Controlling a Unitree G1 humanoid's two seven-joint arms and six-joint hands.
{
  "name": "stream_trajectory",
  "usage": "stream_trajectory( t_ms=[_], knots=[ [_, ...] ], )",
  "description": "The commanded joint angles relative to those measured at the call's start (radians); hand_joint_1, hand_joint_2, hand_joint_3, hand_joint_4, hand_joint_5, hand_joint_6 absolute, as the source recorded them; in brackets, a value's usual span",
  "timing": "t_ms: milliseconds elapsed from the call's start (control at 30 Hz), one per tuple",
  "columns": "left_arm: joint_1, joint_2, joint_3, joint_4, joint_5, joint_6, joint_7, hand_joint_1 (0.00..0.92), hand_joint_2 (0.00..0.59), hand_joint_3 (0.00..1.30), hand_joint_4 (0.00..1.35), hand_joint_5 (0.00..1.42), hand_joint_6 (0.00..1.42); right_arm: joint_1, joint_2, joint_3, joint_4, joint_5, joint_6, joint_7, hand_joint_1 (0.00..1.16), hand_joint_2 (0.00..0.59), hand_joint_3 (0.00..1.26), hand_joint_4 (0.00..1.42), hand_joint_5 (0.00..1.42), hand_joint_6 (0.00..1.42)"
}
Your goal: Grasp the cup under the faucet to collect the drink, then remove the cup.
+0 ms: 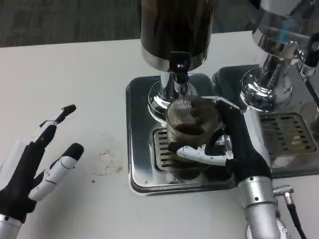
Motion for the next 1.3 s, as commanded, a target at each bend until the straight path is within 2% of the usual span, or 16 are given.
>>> stream_trajectory(
  t_ms=[33, 300, 500, 600, 767, 867, 1067, 1300],
  knots=[
    [0.033, -0.007, -0.003, -0.023, 0.017, 0.000, 0.016, 0.000, 0.162, 0.13, 0.00, 0.06, 0.00, 0.027, -0.014, 0.000, -0.083, 0.004, 0.027, 0.041, 1.02, 0.093, 0.75, 0.79, 0.80, 0.96],
    [0.062, -0.008, -0.010, -0.074, 0.060, 0.015, 0.025, 0.000, 0.160, 0.11, 0.00, 0.04, 0.00, 0.069, -0.032, -0.007, -0.142, 0.017, 0.025, 0.088, 1.02, 0.093, 0.75, 0.79, 0.80, 0.97],
    [0.105, 0.043, -0.011, -0.201, 0.154, 0.059, 0.012, 0.000, 0.149, 0.02, 0.00, 0.00, 0.00, 0.146, -0.045, -0.020, -0.266, 0.027, 0.042, 0.111, 1.02, 0.093, 0.76, 0.80, 0.80, 0.97],
    [0.150, 0.081, -0.008, -0.339, 0.222, 0.129, -0.017, 0.000, 0.155, 0.00, 0.00, 0.00, 0.00, 0.175, -0.058, -0.024, -0.320, 0.038, 0.042, 0.138, 1.02, 0.093, 0.76, 0.80, 0.80, 0.97],
    [0.223, 0.110, 0.000, -0.508, 0.327, 0.203, -0.009, 0.000, 0.133, 0.00, 0.00, 0.00, 0.00, 0.204, -0.082, -0.024, -0.404, 0.040, 0.068, 0.198, 1.02, 0.101, 0.78, 0.81, 0.80, 0.98],
    [0.261, 0.112, 0.004, -0.519, 0.317, 0.192, 0.000, 0.000, 0.106, 0.00, 0.00, 0.00, 0.00, 0.232, -0.081, -0.017, -0.444, 0.041, 0.084, 0.220, 1.03, 0.102, 0.79, 0.82, 0.80, 0.99],
    [0.370, 0.132, 0.035, -0.594, 0.400, 0.198, 0.035, 0.000, 0.094, 0.00, 0.00, 0.00, 0.00, 0.286, -0.091, 0.002, -0.520, 0.041, 0.080, 0.266, 1.03, 0.103, 0.79, 0.82, 0.80, 0.99],
    [0.481, 0.138, 0.067, -0.605, 0.480, 0.194, 0.120, 0.000, 0.087, 0.00, 0.00, 0.00, 0.00, 0.326, -0.130, 0.016, -0.586, 0.020, 0.040, 0.301, 1.03, 0.099, 0.79, 0.82, 0.80, 0.99]
  ],
)
